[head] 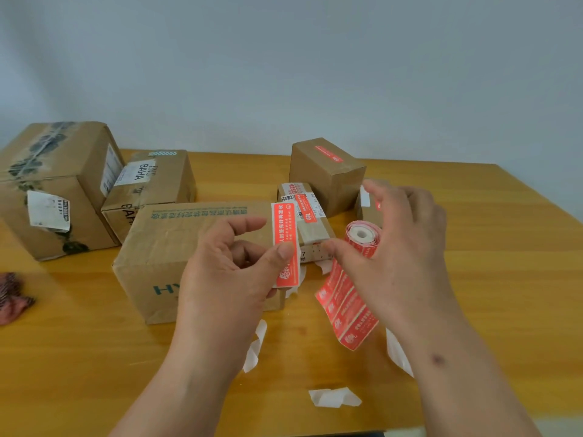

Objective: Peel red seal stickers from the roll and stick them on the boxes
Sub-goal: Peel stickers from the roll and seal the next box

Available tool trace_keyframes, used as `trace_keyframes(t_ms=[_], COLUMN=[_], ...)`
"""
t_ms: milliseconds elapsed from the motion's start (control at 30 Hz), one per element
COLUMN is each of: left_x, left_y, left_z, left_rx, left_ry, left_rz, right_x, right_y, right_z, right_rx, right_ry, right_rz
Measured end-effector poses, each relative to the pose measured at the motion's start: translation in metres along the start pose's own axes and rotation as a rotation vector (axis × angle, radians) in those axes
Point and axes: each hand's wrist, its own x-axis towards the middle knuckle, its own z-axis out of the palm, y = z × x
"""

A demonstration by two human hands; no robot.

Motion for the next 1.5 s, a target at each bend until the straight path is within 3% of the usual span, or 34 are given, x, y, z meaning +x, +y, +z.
trace_keyframes(t_ms=[100, 233, 300, 600, 900, 1067, 1267, 1500], left_x=[0.001, -0.002, -0.003, -0.002, -0.005, -0.006, -0.009, -0.009], left_y=[-0.001, 0.003, 0.005, 0.005, 0.006, 0.007, 0.012, 0.012], left_z=[0.000, 0.004, 0.005, -0.007, -0.007, -0.007, -0.004, -0.004], left_rx=[0.005, -0.010, -0.052, -0.217, -0.208, -0.184, -0.165, -0.120], left_ry=[-0.018, -0.065, -0.095, -0.237, -0.206, -0.173, -0.165, -0.160], left_rz=[-0.007, -0.011, -0.025, -0.096, -0.082, -0.038, 0.012, 0.053], right_x=[-0.003, -0.011, -0.014, -0.009, -0.012, -0.017, -0.022, -0.020], right_y=[-0.004, -0.019, -0.022, -0.012, -0.015, -0.019, -0.027, -0.025], right_z=[-0.005, -0.010, -0.010, -0.006, -0.005, -0.003, -0.019, -0.018], right_rx=[0.186, 0.585, 0.677, 0.914, 0.852, 0.643, 0.575, 0.500], right_ry=[-0.022, -0.421, -0.499, -0.332, -0.367, -0.231, -0.378, -0.355], right_rz=[-0.023, 0.115, 0.112, 0.209, 0.198, 0.100, -0.065, -0.064])
